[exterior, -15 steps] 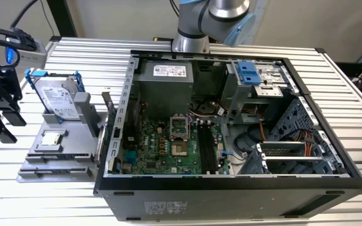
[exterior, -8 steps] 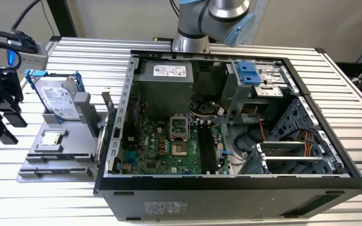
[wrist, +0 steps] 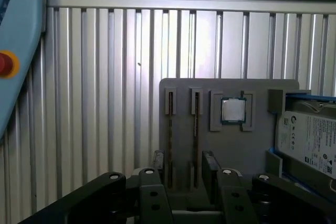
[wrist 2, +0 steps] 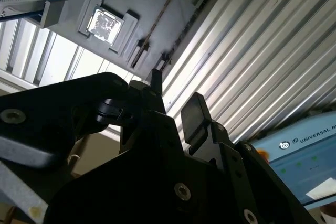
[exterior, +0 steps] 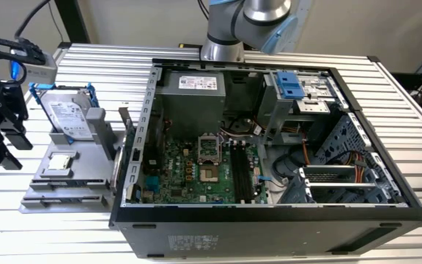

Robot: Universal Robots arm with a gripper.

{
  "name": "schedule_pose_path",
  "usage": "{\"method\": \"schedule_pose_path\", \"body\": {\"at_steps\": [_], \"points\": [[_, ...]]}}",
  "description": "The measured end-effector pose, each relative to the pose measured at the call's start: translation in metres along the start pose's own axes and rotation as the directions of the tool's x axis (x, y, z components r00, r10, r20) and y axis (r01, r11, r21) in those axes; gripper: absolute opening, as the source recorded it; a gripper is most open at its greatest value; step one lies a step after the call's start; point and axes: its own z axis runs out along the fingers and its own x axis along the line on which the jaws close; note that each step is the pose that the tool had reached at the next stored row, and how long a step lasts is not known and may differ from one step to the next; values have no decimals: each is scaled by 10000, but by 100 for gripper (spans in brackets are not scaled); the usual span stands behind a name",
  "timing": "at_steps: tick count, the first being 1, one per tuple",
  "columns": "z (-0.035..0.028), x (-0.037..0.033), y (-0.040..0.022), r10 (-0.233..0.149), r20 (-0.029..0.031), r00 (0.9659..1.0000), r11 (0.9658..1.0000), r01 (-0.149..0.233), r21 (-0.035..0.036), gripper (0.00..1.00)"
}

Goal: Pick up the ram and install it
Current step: 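Pick up the ram and move it above insertion slot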

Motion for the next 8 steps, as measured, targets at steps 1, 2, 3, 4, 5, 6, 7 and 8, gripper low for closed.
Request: {"method": "schedule_pose_path", "body": {"at_steps": [1, 2, 3, 4, 5, 6, 7, 8], "points": [[5, 0, 0, 0, 0, 10000, 10000, 0, 0, 100], [9, 0, 0, 0, 0, 10000, 10000, 0, 0, 100], [13, 0, 0, 0, -1, 10000, 10000, 0, 0, 100], [18, 0, 0, 0, 0, 10000, 10000, 0, 0, 100], [23, 0, -1, 0, 0, 10000, 10000, 0, 0, 100], [26, 0, -1, 0, 0, 10000, 10000, 0, 0, 100], [30, 0, -1, 0, -1, 10000, 10000, 0, -1, 100], [33, 0, -1, 0, -1, 10000, 10000, 0, -1, 100]]}}
